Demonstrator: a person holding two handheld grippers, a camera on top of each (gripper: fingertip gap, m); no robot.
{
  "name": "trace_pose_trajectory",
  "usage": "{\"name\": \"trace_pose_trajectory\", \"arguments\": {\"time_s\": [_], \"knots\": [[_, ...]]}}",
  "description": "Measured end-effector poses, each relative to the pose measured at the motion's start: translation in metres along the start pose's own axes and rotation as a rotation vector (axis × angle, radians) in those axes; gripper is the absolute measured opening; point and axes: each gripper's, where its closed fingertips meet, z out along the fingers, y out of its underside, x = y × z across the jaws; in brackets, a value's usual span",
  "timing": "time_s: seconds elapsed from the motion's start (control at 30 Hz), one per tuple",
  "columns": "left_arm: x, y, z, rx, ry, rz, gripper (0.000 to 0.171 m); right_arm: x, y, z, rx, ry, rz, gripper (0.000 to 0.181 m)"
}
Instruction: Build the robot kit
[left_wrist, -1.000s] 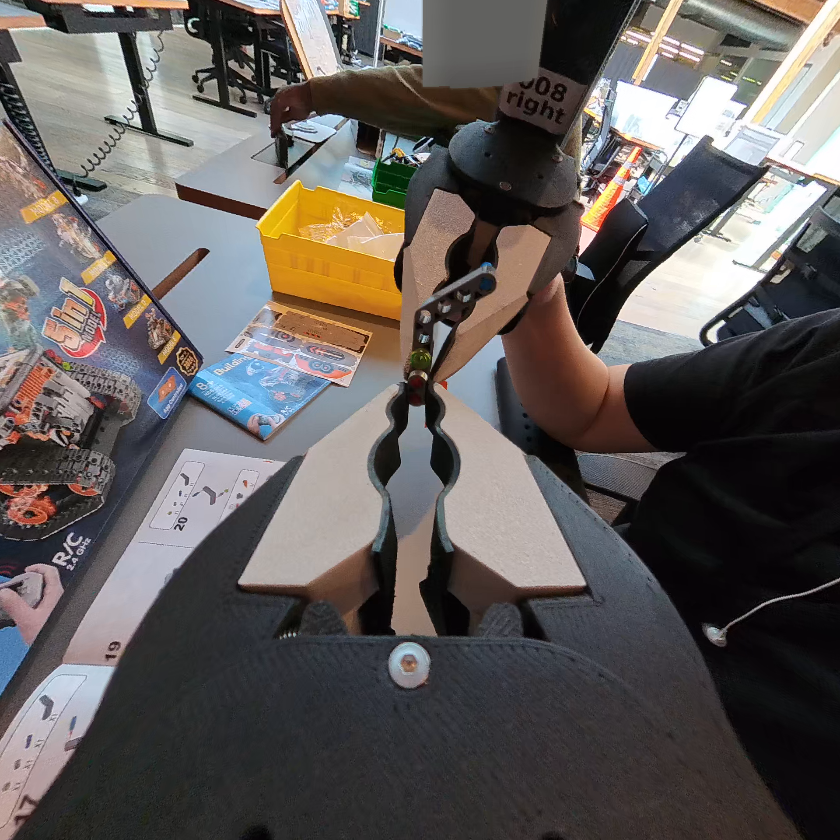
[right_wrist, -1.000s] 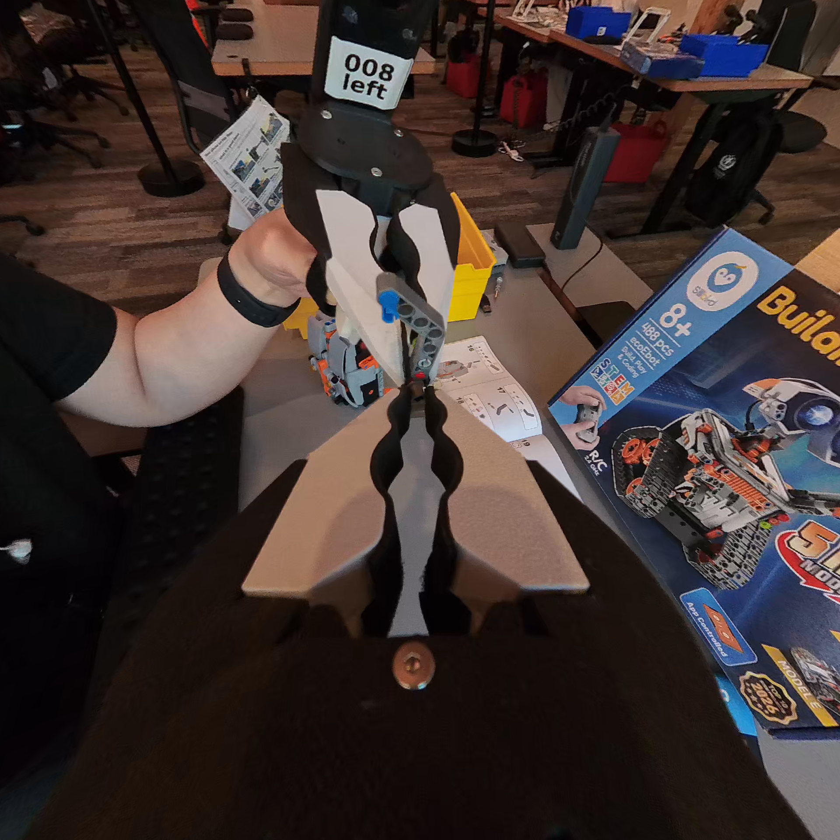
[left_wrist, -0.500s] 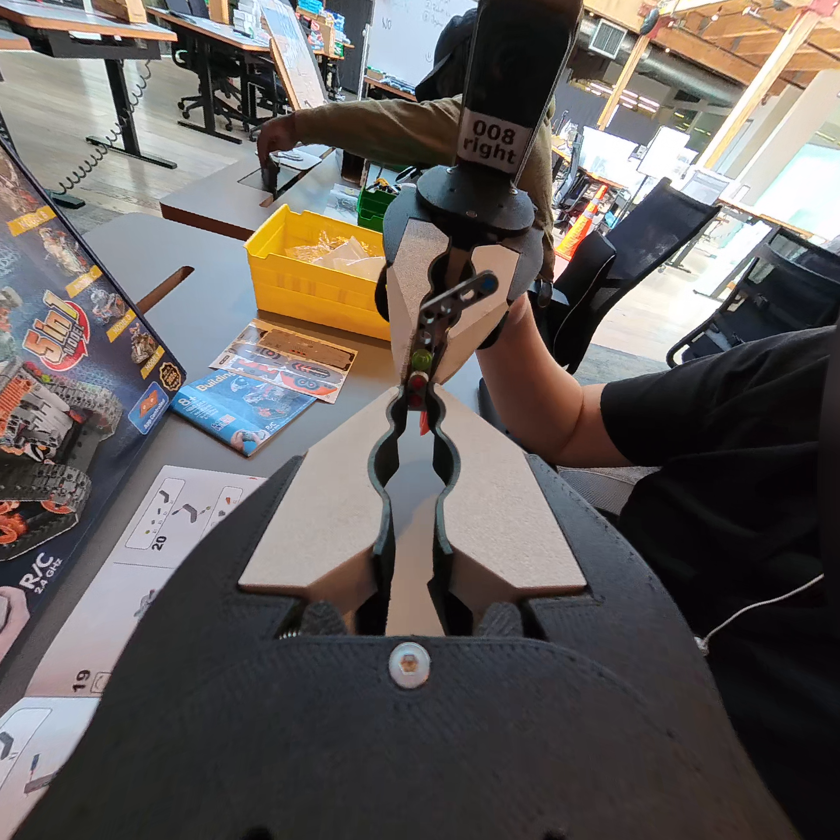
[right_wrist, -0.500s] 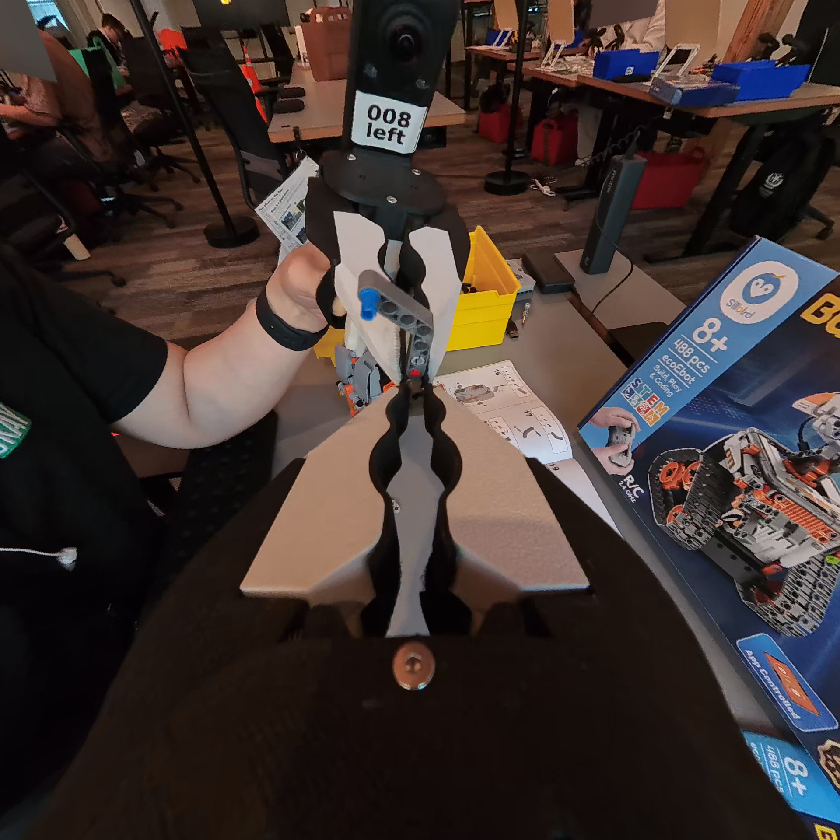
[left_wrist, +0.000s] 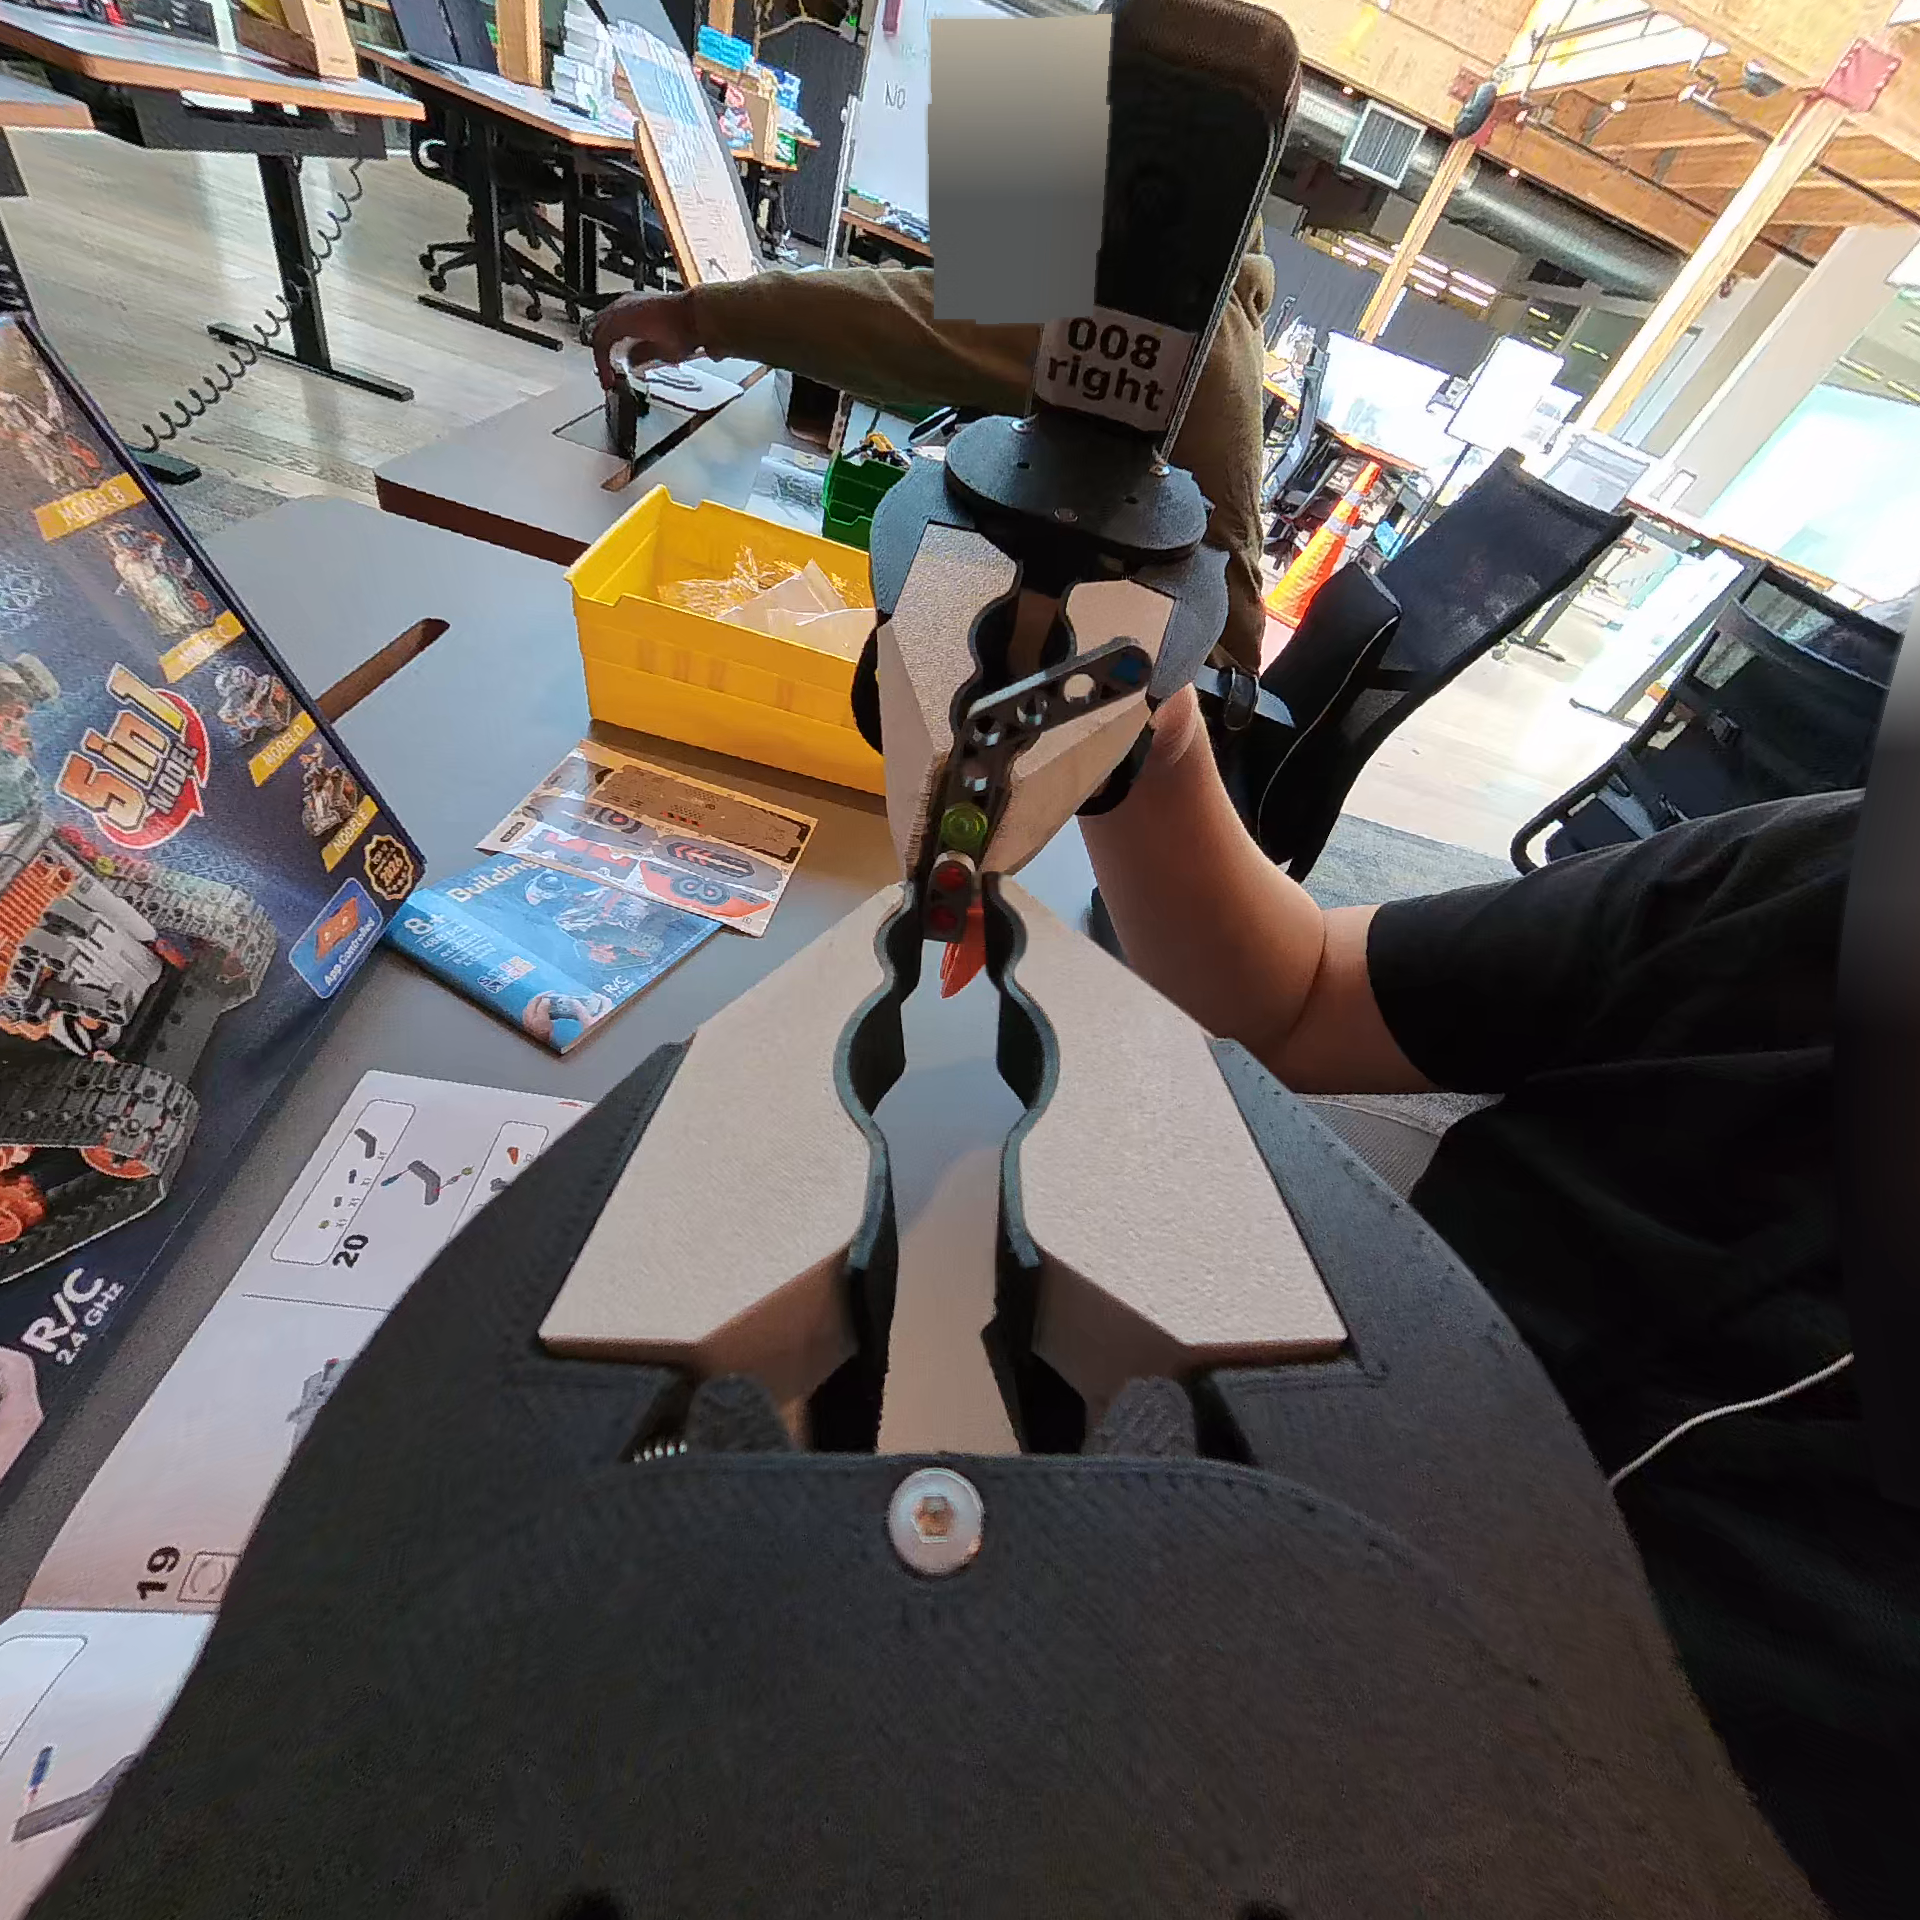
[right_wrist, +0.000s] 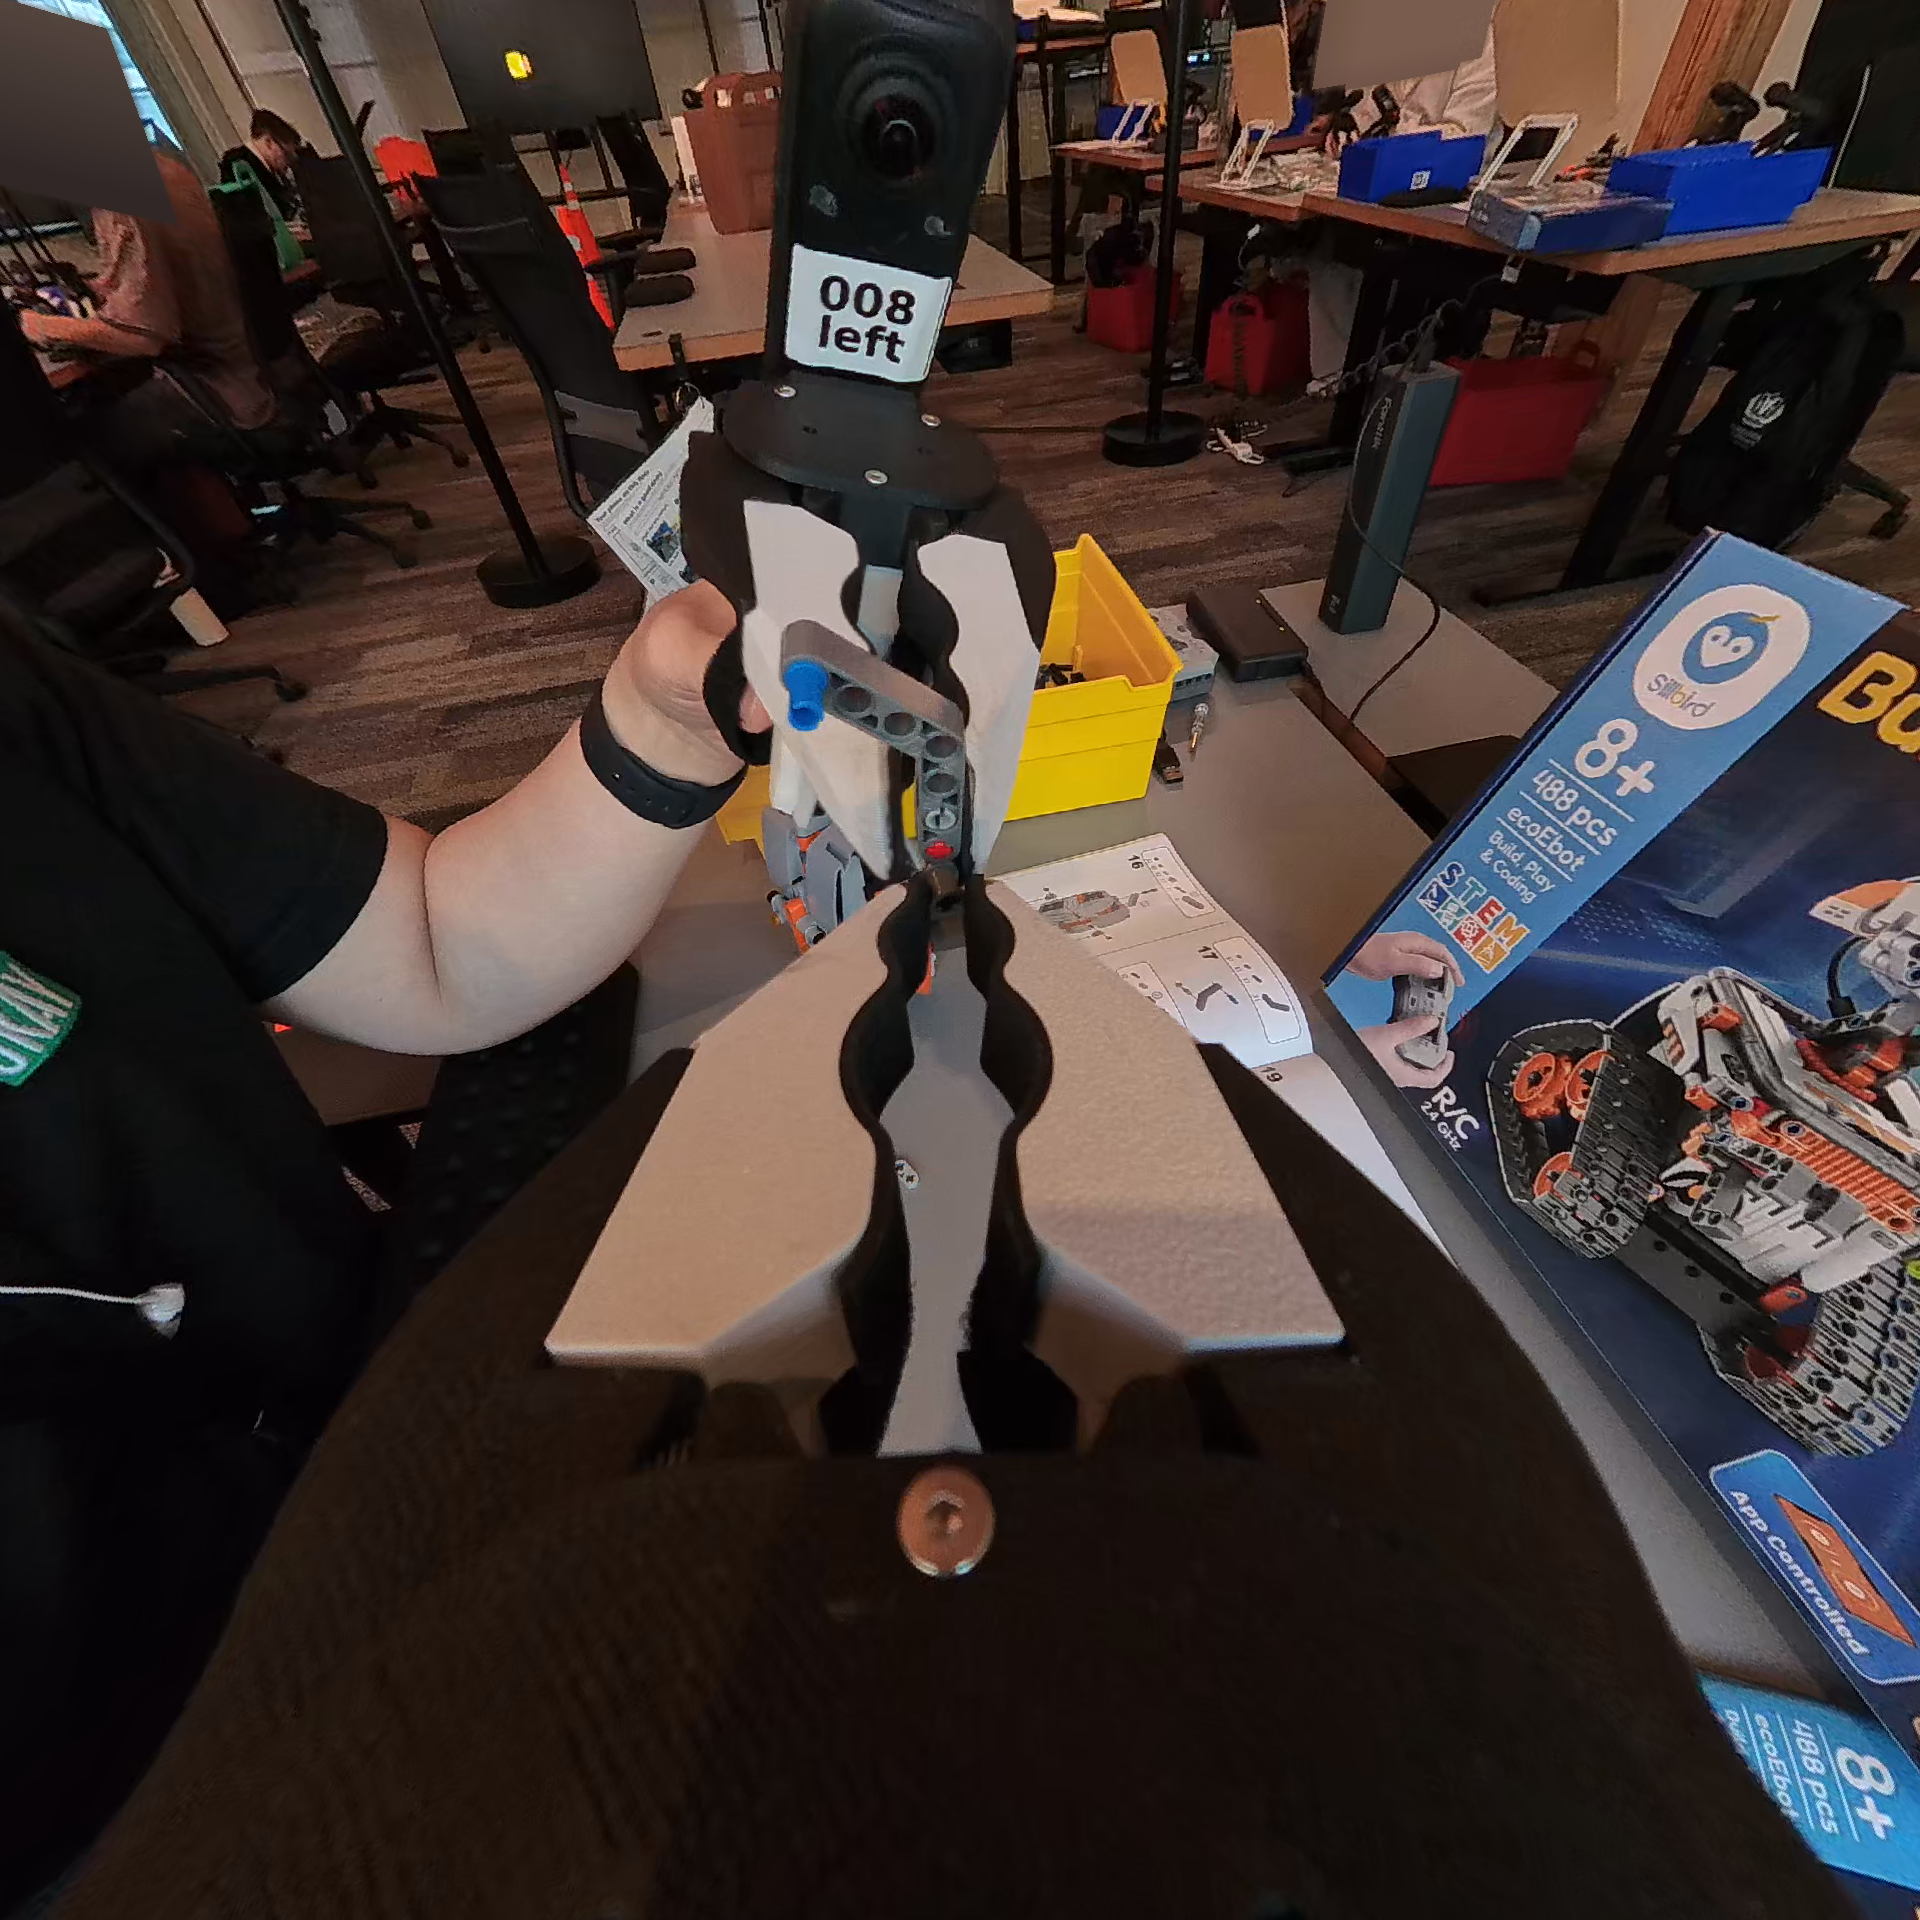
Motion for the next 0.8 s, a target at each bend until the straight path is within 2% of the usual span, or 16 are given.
{"name": "trace_pose_trajectory", "arguments": {"time_s": [0.43, 0.67, 0.8], "knots": [[0.0017, -0.0041, -0.0068, 0.020, 0.015, -0.026, 0.010, 0.0024, 0.0005, -0.0007, 0.009, -0.008, 0.021, 0.007], [-0.0052, -0.0038, -0.0057, 0.022, -0.050, 0.017, 0.008, 0.0026, 0.0046, 0.0036, -0.008, -0.014, 0.032, 0.007], [-0.0056, -0.0025, -0.0058, 0.023, -0.031, -0.015, 0.008, 0.0021, 0.0053, 0.0040, -0.013, -0.019, 0.030, 0.007]]}}
